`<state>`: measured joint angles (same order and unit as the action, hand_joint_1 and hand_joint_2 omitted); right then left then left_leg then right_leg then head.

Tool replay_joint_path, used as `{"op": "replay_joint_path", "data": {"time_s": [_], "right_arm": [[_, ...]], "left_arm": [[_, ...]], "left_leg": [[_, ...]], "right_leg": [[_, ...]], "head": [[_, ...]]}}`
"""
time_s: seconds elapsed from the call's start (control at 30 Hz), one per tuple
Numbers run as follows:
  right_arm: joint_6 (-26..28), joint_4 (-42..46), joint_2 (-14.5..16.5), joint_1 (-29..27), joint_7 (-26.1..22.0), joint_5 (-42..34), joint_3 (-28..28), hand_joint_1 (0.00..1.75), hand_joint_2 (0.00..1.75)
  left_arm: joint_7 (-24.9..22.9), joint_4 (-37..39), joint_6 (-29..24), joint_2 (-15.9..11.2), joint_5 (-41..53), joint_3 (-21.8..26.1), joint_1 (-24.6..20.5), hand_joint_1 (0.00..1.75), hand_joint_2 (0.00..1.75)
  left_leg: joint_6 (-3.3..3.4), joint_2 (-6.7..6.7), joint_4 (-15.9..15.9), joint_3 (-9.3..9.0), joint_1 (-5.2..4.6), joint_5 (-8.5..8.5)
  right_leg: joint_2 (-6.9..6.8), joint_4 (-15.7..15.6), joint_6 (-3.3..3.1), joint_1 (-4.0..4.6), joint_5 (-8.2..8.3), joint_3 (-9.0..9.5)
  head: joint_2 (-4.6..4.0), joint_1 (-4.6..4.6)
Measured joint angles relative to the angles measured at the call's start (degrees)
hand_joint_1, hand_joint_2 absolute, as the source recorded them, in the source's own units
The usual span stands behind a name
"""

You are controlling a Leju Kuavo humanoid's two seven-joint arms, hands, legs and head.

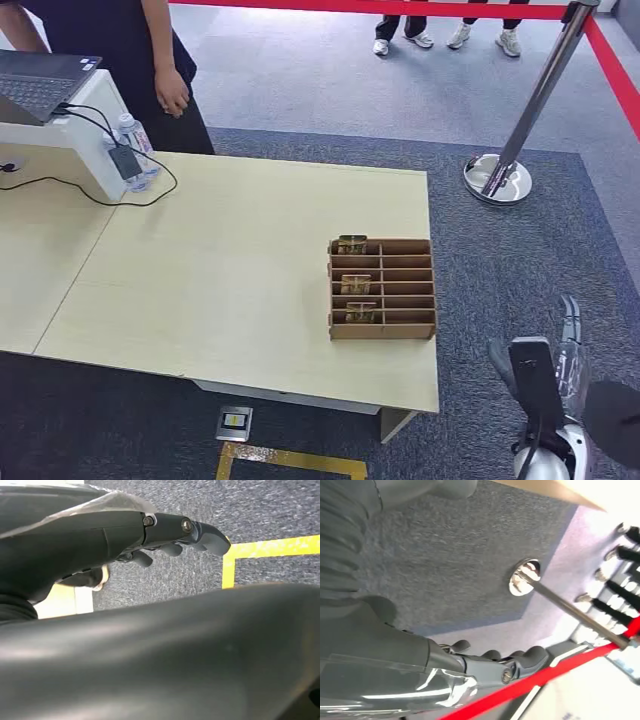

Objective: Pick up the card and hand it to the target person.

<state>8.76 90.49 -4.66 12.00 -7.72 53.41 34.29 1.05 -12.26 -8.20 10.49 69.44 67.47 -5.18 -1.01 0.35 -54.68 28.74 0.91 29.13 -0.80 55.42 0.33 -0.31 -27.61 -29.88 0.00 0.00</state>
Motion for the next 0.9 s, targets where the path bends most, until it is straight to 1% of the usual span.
{"op": "replay_joint_path", "data": {"time_s": [0.9], "right_arm": [[1.2, -0.8, 0.1, 0.5, 1.4, 2.2, 0.5, 1.75, 1.75]], "left_arm": [[0.0, 0.0, 0.0, 0.0, 0.0, 0.0, 0.0, 0.0, 0.0]], "left_leg": [[0.0, 0.0, 0.0, 0.0, 0.0, 0.0]], "right_leg": [[0.0, 0.0, 0.0, 0.0, 0.0, 0.0]], "head": [[0.0, -0.02]]}}
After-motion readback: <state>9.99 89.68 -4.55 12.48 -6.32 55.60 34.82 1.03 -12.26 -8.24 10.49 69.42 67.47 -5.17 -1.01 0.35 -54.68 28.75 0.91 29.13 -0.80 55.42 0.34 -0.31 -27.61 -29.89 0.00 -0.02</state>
